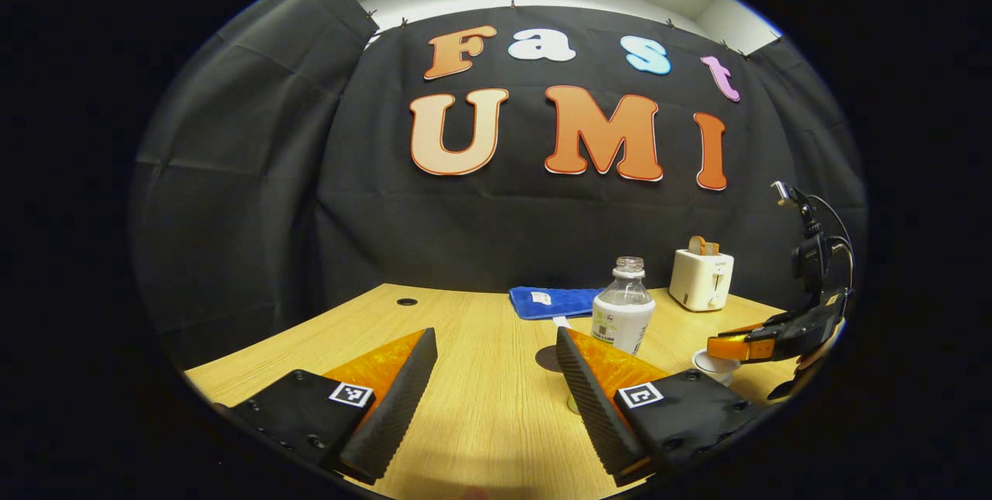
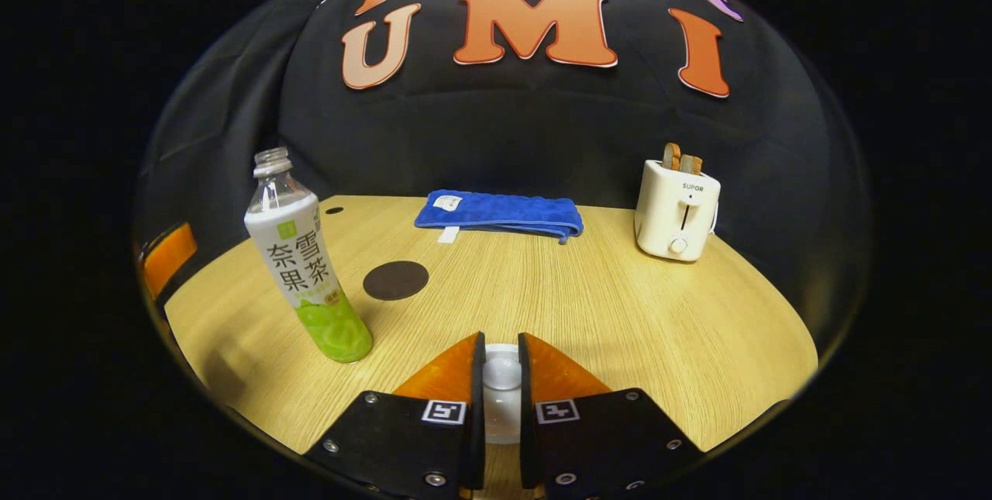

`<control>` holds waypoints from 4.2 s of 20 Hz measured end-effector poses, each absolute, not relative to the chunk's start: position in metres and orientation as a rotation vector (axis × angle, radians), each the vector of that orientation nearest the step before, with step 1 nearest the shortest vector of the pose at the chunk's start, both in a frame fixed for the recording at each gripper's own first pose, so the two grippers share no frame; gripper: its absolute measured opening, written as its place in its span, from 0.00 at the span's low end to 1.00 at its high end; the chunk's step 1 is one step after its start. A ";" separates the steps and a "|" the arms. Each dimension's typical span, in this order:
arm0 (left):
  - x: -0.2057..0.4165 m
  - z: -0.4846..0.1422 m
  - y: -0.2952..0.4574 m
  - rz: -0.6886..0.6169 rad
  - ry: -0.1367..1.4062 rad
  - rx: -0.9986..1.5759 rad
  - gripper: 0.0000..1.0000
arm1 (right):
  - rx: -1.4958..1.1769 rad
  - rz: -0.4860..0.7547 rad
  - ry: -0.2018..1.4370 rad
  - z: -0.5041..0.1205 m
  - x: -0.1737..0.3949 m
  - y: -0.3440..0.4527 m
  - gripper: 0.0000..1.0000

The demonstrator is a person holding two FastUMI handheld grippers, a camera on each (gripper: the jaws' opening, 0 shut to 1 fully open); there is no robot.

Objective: Open the teacup lid with one hand, grasp the water bottle and pour water into the teacup with the other hand; after pouring, place the water bottle on the coaster and then close the teacup lid.

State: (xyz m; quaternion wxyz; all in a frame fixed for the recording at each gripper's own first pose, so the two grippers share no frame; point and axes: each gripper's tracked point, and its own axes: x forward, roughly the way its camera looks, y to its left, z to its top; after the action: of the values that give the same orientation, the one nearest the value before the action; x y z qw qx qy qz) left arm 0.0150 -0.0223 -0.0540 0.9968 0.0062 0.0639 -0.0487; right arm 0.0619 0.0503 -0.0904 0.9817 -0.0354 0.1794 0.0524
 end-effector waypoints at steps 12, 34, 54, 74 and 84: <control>0.017 -0.082 -0.088 -0.224 0.147 0.044 0.99 | -0.036 -0.039 0.299 -0.082 0.048 -0.033 0.18; 0.078 -0.131 -0.158 -0.307 0.176 0.106 0.74 | 0.019 -0.101 0.348 -0.106 0.042 -0.085 0.18; 0.048 -0.129 -0.205 -0.466 0.107 0.871 0.67 | 0.069 -0.165 0.324 -0.095 0.029 -0.121 0.18; 0.049 -0.155 -0.226 -0.620 0.045 1.531 0.65 | 0.088 -0.179 0.338 -0.097 0.022 -0.131 0.18; 0.063 -0.143 -0.222 -0.656 0.034 1.781 0.67 | 0.082 -0.172 0.345 -0.098 0.022 -0.130 0.18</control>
State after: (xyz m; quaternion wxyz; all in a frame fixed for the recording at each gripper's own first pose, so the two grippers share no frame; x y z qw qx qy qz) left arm 0.0632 -0.2221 -0.1426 0.5825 0.7626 0.0144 -0.2810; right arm 0.0222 -0.1300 -0.0983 0.9807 0.0406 0.1714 -0.0854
